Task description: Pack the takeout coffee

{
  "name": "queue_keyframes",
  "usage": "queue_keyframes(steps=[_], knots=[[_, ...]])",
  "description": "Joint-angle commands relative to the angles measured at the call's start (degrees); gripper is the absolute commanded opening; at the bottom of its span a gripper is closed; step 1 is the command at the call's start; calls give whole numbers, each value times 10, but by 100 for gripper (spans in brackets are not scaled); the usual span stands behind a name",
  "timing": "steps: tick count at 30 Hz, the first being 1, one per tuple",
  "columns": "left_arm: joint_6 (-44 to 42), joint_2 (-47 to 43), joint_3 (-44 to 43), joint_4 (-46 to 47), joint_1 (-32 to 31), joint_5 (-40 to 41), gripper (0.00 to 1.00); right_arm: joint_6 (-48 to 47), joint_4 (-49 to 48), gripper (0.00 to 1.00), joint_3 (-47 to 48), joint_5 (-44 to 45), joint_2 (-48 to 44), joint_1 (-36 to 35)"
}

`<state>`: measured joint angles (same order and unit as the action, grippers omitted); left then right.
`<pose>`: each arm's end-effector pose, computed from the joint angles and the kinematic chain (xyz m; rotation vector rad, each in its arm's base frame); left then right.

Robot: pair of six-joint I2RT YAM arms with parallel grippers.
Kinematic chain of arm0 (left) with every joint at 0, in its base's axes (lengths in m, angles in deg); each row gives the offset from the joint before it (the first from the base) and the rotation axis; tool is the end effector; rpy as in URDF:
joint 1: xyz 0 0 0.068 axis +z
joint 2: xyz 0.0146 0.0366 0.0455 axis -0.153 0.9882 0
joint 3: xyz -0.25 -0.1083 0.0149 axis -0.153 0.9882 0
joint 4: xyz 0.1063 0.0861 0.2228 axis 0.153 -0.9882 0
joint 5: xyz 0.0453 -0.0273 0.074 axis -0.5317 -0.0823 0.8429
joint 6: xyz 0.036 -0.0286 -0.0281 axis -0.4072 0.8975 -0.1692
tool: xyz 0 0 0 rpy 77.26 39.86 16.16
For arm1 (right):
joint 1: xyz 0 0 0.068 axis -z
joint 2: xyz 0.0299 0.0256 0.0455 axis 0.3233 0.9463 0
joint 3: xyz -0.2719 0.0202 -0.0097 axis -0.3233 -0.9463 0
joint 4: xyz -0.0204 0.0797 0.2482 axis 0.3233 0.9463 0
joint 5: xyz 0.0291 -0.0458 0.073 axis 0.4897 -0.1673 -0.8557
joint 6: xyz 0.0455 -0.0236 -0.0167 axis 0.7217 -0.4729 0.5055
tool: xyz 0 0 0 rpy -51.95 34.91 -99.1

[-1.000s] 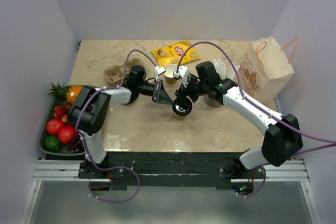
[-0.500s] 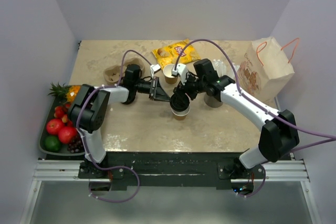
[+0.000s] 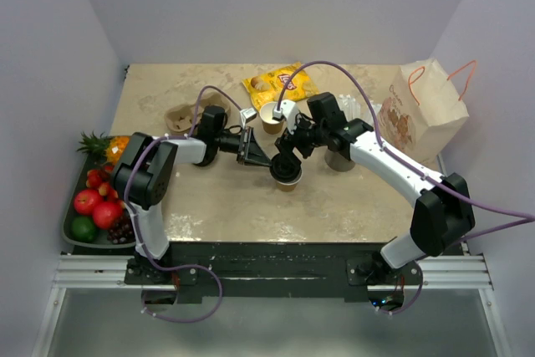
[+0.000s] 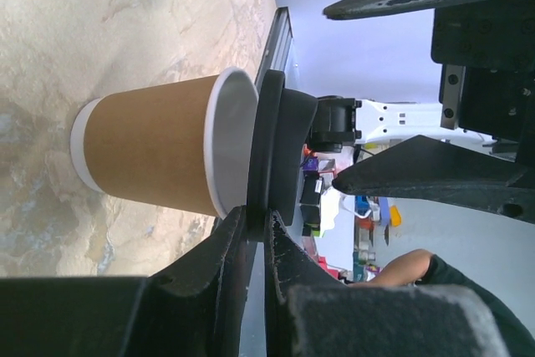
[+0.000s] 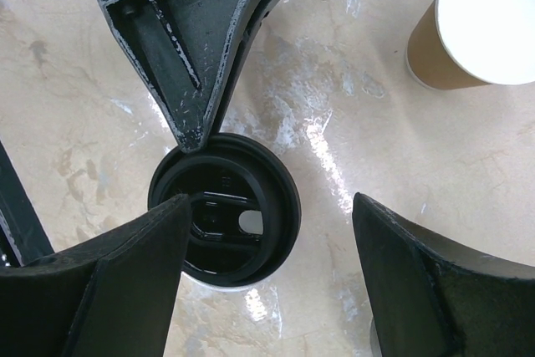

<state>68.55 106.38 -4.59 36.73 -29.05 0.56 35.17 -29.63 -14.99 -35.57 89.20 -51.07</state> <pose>0.3400 -0.1612 0.1551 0.2628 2.3550 -1.9860 0.2767 0.1909 0.2867 -1.2121 1.9789 0.5725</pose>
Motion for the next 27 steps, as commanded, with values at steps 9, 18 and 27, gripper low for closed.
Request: queue_keyframes(steps=[9,18,27], knots=[[-25,16,-22,-41,2,7,7,-12,15,80,12,21,8,-1],[-31,18,-33,-45,1,6,15,-25,39,81,20,13,19,-1],[-37,28,-47,-53,-5,5,26,-28,45,80,26,39,22,-2]])
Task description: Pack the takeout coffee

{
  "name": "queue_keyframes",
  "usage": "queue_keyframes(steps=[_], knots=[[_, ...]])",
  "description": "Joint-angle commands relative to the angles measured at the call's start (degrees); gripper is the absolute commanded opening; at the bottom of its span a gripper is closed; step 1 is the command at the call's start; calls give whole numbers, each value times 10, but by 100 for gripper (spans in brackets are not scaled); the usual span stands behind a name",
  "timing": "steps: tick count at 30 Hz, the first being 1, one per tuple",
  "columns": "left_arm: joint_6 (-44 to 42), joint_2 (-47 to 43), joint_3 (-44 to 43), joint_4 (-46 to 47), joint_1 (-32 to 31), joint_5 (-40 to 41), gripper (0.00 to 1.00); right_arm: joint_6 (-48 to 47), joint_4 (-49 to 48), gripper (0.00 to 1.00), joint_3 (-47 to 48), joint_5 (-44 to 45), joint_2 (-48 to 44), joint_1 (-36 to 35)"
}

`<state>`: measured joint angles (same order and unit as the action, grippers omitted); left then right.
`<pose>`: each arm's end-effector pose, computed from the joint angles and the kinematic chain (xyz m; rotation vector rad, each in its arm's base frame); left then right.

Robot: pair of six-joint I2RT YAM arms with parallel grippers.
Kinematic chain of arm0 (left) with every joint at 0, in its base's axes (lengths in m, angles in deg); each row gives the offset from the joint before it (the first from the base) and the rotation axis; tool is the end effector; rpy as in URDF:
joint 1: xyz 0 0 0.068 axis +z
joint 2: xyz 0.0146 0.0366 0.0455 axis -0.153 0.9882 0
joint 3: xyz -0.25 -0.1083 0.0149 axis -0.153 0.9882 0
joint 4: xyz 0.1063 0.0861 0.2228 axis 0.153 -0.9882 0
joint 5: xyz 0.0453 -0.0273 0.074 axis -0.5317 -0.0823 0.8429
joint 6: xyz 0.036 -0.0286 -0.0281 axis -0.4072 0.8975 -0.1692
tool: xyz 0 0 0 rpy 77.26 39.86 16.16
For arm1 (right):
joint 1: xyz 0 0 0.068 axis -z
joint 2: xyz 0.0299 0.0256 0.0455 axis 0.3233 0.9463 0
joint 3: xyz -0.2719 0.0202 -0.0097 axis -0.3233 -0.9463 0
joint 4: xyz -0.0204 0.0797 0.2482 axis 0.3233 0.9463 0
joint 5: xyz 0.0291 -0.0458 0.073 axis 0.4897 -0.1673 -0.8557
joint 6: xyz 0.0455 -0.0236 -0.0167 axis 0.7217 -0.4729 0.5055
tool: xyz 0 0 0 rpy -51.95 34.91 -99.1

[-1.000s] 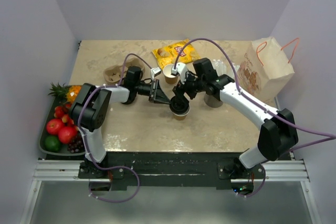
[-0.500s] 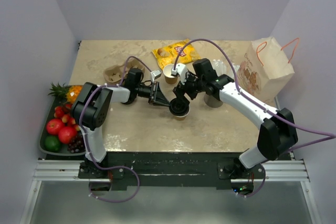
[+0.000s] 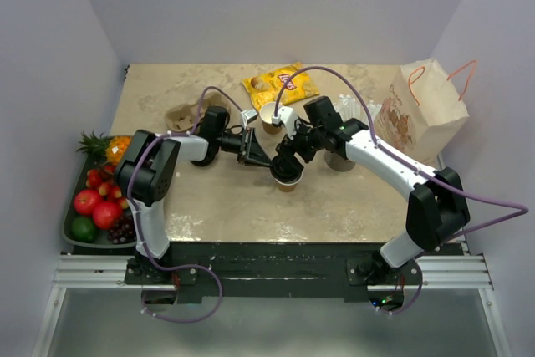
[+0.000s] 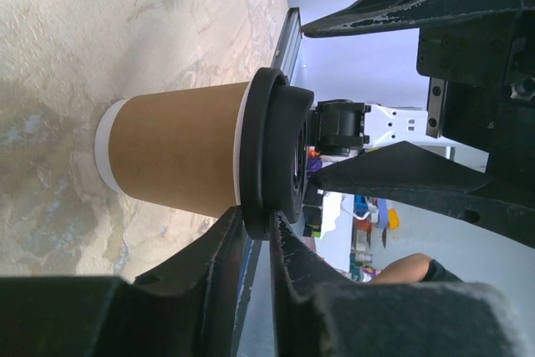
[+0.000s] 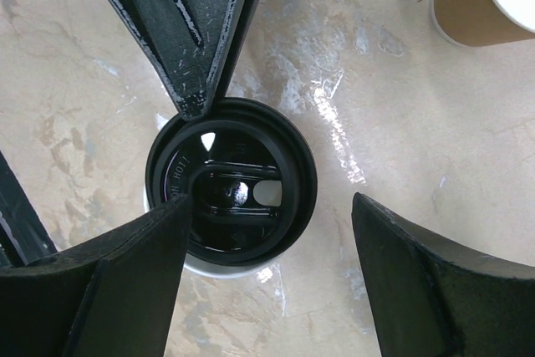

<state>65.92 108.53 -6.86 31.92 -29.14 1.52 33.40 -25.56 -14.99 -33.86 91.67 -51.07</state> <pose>0.3455 -0.1637 0.1459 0.2333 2.4066 -1.9627 0.2788 0.1910 0.2676 -1.2623 2.0780 0.5342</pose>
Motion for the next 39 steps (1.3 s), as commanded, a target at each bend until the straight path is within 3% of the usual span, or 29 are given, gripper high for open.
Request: queue_keyframes(steps=[1,16,39], knots=[[-11,8,-26,-7,-6,-4,27,-11,7,79,26,22,-1,-1],[-26,13,-40,-22,-9,-3,31,-23,28,66,27,17,3,-1],[-75,23,-73,-76,-14,16,35,-47,66,62,17,-14,-10,-5]])
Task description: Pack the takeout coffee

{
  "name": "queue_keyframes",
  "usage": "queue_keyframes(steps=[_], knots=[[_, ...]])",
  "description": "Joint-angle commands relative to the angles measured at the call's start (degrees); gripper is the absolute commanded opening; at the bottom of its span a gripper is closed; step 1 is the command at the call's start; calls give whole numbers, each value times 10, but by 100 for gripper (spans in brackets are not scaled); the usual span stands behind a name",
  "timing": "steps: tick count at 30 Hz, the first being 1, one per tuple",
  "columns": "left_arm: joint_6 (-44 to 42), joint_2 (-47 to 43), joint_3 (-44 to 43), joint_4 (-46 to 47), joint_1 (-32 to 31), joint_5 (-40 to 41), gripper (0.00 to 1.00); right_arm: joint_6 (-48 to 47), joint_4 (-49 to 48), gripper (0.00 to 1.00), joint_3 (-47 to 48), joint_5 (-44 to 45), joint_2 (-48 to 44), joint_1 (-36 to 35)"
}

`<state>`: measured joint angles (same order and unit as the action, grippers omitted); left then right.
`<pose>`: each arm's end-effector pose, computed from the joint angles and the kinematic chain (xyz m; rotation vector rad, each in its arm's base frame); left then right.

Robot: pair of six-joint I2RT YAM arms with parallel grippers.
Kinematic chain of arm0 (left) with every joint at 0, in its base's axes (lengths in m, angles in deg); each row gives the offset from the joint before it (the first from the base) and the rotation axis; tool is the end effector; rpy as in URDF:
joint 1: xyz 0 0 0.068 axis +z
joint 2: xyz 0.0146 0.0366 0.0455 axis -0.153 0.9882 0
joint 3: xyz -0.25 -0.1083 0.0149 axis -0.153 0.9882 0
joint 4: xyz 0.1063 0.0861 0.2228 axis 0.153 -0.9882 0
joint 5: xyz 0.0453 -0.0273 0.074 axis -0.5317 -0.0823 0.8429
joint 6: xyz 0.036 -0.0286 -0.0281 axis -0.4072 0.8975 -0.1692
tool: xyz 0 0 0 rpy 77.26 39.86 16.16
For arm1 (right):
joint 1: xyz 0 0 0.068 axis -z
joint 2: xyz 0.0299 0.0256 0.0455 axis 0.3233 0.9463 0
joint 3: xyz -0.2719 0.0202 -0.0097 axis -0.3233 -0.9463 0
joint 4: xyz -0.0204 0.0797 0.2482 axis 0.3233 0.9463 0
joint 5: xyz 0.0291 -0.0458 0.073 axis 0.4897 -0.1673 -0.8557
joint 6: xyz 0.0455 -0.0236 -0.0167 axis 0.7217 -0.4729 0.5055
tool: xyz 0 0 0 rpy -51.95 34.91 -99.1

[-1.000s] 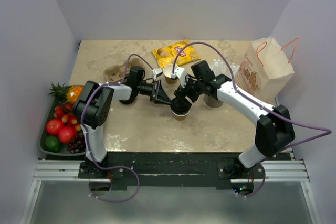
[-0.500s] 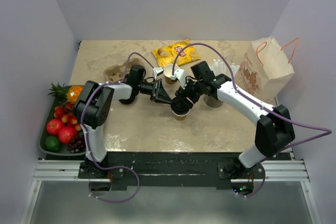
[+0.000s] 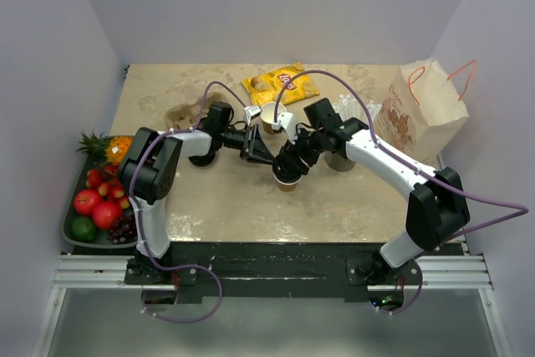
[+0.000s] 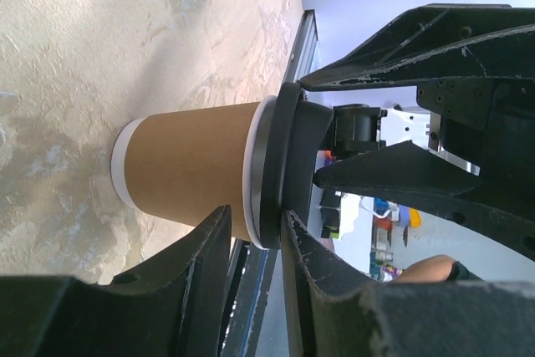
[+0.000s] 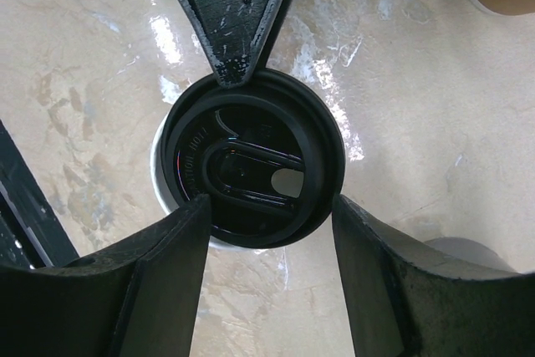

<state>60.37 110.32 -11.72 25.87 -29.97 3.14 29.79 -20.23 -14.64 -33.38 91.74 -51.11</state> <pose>0.3561 -0.1733 0.1492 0.2985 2.4079 -1.9052 0.2729 0.1872 0.2630 -1.3489 2.1179 0.5072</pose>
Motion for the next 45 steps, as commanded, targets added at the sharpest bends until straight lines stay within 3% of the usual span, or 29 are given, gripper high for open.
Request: queue_keyframes(steps=[1,12,33,45], knots=[[-22,6,-24,-15,-5,0,35,-12,13,62,13,-23,-9,-4],[-26,2,-25,-20,-7,1,22,-12,30,63,26,-38,-4,-7],[-78,-21,-30,-68,-8,11,27,7,-9,67,37,38,-3,-7],[-92,-22,-47,-78,-12,9,27,-7,23,64,21,13,-15,-11]])
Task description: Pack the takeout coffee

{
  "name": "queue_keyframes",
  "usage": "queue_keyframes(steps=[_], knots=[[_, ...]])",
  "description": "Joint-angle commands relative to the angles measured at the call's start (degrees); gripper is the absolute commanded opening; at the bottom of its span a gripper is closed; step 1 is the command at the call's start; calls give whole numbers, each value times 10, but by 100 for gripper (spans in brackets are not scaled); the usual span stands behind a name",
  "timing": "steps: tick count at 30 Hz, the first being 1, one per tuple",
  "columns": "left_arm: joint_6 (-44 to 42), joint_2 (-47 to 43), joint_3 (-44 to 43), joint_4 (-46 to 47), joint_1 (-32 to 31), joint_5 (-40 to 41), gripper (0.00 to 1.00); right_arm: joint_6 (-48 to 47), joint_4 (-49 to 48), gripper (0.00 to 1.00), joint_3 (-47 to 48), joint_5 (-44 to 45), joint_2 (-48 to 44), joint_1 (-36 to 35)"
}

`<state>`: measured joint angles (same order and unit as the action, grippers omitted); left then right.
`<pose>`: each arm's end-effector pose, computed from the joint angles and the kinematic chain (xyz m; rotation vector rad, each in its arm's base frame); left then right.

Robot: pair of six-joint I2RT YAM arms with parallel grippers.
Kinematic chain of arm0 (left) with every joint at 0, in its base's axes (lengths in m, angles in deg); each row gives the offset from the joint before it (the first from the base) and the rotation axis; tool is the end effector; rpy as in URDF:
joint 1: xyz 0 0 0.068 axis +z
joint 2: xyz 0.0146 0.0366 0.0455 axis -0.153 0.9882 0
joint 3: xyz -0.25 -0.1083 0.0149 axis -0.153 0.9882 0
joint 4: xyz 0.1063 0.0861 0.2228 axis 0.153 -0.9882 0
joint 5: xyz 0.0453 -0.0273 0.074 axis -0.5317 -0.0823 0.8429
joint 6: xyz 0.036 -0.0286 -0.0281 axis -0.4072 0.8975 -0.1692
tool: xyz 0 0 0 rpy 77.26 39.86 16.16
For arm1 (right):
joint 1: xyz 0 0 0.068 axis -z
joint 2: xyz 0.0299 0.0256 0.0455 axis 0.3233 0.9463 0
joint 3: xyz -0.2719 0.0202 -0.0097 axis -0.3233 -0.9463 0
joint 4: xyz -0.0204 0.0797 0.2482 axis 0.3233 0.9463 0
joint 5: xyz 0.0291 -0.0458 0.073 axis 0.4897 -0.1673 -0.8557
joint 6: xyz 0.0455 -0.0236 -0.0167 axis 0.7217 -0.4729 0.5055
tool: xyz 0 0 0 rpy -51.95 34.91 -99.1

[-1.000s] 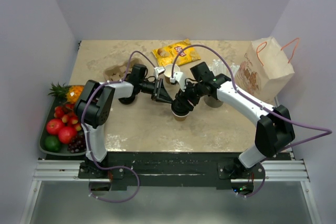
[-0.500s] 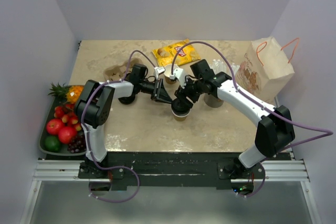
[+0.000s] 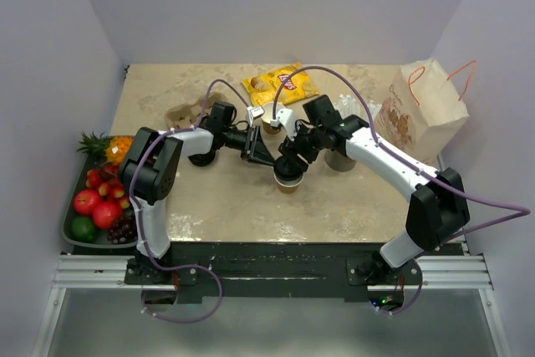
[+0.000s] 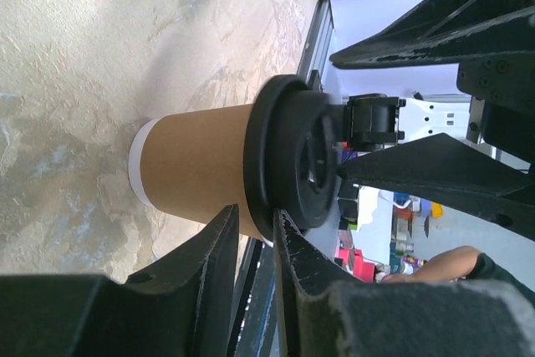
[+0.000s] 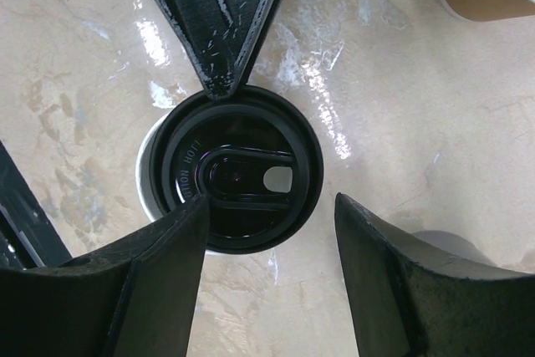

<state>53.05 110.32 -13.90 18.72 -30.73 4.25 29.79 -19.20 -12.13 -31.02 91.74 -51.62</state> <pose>0.3548 -0.1782 0.1510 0.3810 2.4210 -1.8503 0.2749 0.1904 0.2752 -1.3389 2.1018 0.4562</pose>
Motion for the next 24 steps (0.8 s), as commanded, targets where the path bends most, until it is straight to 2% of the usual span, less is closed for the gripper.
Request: queue_keyframes(steps=[1,10,17,24], knots=[[-20,-22,-27,-9,-5,-3,27,-7,16,64,-4,-18,-16,-6],[-42,-23,-34,-26,-6,2,23,6,54,62,66,-60,-36,-6],[-70,-31,-36,-55,-10,7,22,33,8,63,74,-7,-15,-6],[-76,-41,-37,-54,-11,2,22,28,20,63,72,6,13,-6]])
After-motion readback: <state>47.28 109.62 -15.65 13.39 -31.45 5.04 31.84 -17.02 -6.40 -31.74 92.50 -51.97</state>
